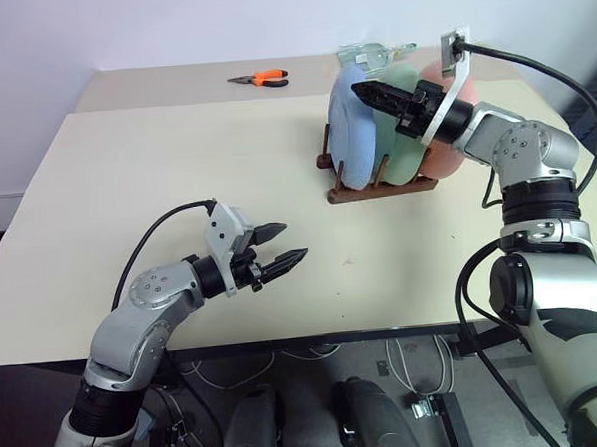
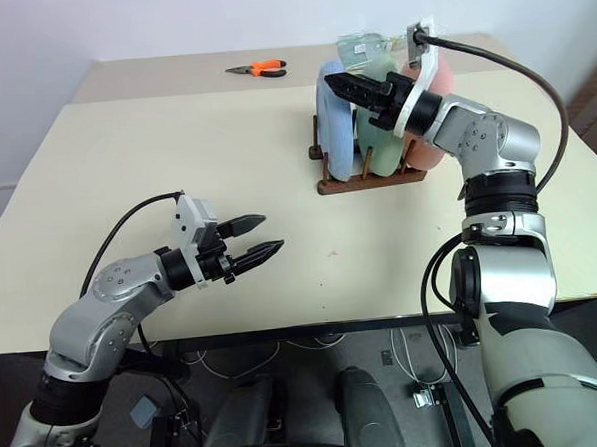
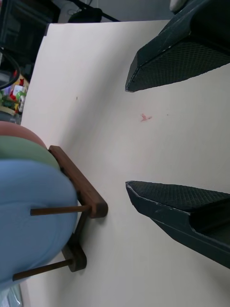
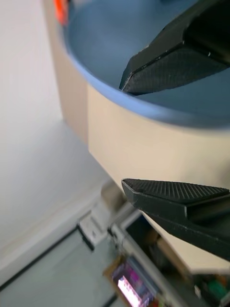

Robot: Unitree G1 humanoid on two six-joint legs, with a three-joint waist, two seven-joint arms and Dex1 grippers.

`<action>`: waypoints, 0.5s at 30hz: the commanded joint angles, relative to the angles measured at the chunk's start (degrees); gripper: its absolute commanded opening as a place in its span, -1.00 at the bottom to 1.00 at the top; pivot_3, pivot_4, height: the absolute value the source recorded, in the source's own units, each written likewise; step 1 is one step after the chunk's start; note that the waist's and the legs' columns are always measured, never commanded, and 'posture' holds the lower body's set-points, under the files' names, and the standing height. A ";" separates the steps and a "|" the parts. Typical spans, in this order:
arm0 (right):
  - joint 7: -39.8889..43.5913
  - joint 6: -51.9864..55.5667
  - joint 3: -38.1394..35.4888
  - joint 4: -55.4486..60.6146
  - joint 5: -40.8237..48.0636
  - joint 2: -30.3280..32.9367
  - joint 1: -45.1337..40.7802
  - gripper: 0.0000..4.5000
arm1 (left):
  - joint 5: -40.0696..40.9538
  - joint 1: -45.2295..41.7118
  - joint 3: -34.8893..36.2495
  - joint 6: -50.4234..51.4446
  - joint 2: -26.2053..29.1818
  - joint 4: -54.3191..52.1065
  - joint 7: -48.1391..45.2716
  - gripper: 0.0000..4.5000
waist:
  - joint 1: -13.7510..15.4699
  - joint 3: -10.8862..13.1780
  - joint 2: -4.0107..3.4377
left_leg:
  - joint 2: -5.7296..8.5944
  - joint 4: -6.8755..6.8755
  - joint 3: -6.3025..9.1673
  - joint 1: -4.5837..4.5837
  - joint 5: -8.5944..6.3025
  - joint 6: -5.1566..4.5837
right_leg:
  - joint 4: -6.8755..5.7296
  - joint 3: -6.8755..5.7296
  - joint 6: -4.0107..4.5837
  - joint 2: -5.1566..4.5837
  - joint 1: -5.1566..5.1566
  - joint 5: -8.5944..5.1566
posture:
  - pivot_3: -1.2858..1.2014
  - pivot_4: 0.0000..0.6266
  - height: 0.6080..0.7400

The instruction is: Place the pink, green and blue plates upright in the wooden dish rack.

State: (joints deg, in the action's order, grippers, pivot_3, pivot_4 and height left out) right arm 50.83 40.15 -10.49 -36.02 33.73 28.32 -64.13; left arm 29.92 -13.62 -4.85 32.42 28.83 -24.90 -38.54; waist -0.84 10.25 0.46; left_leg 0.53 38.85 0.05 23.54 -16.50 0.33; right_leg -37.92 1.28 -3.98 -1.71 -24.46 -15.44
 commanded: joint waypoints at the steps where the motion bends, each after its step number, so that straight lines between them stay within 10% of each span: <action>1: 1.50 -3.60 0.05 7.01 -1.39 1.98 -1.49 0.07 | 0.31 0.00 0.97 0.26 0.40 -2.36 0.16 0.35 | 0.01 0.03 -0.06 | 0.00 0.00 0.00 0.00 0.00 0.00 | 0.00 0.00 0.00 0.00 0.00 0.00 | 0.03 -0.52 1.00; 15: -1.76 -6.77 0.06 31.34 -4.68 8.39 13.51 0.07 | -0.61 -1.69 -0.22 0.16 -0.17 -0.45 -0.97 0.35 | 0.02 0.03 -0.10 | 0.00 -0.04 0.01 0.05 -0.01 -0.02 | 0.06 0.00 0.00 -0.01 -0.03 0.00 | 0.03 -0.52 1.00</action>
State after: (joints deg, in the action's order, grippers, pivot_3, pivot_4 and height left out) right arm 49.13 34.45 -9.30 -6.87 29.22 35.17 -50.15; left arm 29.82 -14.40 -4.48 33.30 28.68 -24.74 -38.93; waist -0.82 10.28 0.36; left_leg 0.53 38.82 0.06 23.58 -16.51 0.32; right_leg -37.86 1.27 -3.98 -1.73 -24.49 -15.44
